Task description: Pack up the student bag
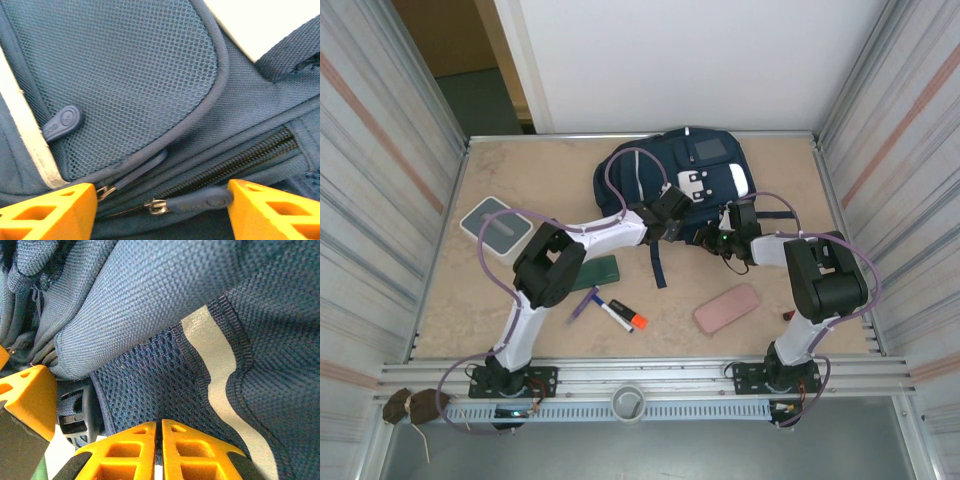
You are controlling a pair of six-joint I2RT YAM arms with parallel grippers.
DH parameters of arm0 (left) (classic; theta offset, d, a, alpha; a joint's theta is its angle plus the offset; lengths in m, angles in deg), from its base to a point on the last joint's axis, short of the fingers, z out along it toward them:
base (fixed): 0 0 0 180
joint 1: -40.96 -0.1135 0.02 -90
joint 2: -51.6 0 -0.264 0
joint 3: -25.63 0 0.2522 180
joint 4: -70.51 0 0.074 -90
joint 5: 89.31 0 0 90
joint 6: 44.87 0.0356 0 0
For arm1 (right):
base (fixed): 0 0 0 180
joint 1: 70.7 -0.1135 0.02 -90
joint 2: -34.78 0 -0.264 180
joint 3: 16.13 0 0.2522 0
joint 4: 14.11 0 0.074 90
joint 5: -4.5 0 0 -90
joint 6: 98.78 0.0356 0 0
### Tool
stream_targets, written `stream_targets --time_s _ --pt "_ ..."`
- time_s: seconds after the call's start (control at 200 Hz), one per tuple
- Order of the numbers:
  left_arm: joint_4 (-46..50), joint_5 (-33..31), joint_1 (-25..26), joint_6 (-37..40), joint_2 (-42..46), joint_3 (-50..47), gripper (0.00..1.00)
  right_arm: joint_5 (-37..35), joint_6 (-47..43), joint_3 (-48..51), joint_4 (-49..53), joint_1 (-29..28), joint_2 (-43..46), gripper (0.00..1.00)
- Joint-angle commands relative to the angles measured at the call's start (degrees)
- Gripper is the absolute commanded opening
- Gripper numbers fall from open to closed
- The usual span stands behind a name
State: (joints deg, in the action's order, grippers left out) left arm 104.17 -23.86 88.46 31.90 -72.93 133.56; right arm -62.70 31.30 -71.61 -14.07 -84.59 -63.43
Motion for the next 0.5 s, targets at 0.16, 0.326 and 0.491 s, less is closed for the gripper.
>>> stream_targets --time_s 0.16,0.326,0.491 --pt "-0.89 -1.51 -0.22 2.25 -0.2 0.11 0.52 0.83 -0.35 1.57 2.73 0.65 -0.35 0.1" --pt "-1.0 -0.14 -0.22 2.86 0.34 -0.13 0.42 0.66 -0.45 1.55 2.97 0.63 -0.27 0.1" --pt "-1.01 1.31 -0.16 3.37 0.0 0.0 0.3 0.57 -0.7 1.35 3.56 0.88 -0.09 0.1"
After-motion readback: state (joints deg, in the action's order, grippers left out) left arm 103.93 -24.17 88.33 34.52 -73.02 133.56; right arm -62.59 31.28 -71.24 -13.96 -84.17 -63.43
